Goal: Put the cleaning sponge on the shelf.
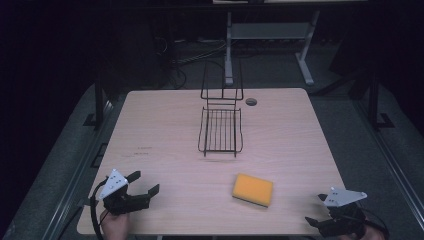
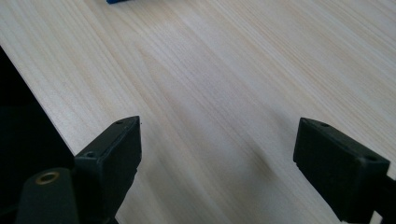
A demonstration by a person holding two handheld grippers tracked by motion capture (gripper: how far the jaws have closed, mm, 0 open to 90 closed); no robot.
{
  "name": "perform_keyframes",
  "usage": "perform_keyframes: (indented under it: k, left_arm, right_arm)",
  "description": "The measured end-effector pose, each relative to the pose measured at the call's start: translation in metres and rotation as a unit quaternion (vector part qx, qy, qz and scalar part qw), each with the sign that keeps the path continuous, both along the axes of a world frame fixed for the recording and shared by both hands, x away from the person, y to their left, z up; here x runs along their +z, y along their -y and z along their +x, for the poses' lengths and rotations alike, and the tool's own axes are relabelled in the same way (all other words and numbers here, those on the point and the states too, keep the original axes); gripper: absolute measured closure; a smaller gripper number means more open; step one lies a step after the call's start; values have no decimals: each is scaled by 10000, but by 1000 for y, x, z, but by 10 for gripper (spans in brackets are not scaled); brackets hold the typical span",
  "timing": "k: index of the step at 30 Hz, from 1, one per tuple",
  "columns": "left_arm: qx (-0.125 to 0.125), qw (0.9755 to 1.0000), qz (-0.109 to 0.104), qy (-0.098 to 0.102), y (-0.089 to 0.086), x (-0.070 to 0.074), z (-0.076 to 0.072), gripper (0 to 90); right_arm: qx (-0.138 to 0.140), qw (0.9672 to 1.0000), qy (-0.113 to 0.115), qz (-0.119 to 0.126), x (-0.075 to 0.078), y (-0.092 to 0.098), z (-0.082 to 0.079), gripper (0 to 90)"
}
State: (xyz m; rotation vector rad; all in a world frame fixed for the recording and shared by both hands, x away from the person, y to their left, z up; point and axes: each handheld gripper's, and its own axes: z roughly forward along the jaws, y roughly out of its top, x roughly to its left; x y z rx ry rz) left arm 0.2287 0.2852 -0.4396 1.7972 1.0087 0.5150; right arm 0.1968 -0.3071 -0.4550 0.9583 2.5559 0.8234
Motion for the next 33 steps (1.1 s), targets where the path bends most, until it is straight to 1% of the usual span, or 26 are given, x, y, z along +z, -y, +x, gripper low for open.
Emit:
perform_keyframes:
  k: [3,4,7,9,10,13,15,16,19,20,21,23,28,29,30,33]
  left_arm:
    - [1,10000,13,-40,0,-1,1,130]
    - [-25,10000,18,-41,1,-1,1,130]
    - [-28,10000,13,6,-1,0,-1,130]
    - [-32,10000,-9,-6,-1,0,-1,130]
    - [-22,10000,16,7,-3,1,-2,130]
    - [-13,10000,-7,37,-4,2,-3,129]
    - [1,10000,-10,36,-4,1,-3,129]
    - [15,10000,-13,6,-3,0,-3,129]
    - [7,10000,-6,29,-2,1,-3,129]
    - [-10,10000,35,54,-1,2,-4,130]
    - [-10,10000,35,54,-1,2,-4,130]
    - [-65,10000,50,54,1,1,-4,129]
    - [-86,9999,53,61,3,2,-4,129]
    - [-86,9999,53,61,3,2,-4,130]
    - [-108,9999,56,56,3,1,-4,129]
    - [-88,9999,32,59,2,1,-4,129]
  right_arm:
    - [26,10000,8,-6,2,-1,2,151]
    - [79,10000,9,-37,6,-4,4,151]
    - [147,9999,-47,-40,11,-10,8,151]
    - [224,9997,-81,-97,13,-13,11,150]
    - [253,9996,-88,-104,15,-15,12,150]
    - [379,9991,-127,-168,20,-20,14,150]
    - [398,9990,-132,-165,22,-21,15,150]
    - [463,9987,-156,-146,24,-25,16,150]
    - [543,9982,-175,-161,25,-29,18,150]
    - [628,9977,-196,-190,27,-34,20,150]
    - [628,9977,-196,-190,27,-34,20,150]
    - [737,9969,-200,-204,31,-43,22,150]
    - [963,9945,-303,-282,35,-58,29,150]
    - [963,9945,-303,-282,35,-58,29,150]
    - [1045,9935,-322,-307,37,-64,32,150]
    - [1141,9922,-357,-357,39,-71,36,150]
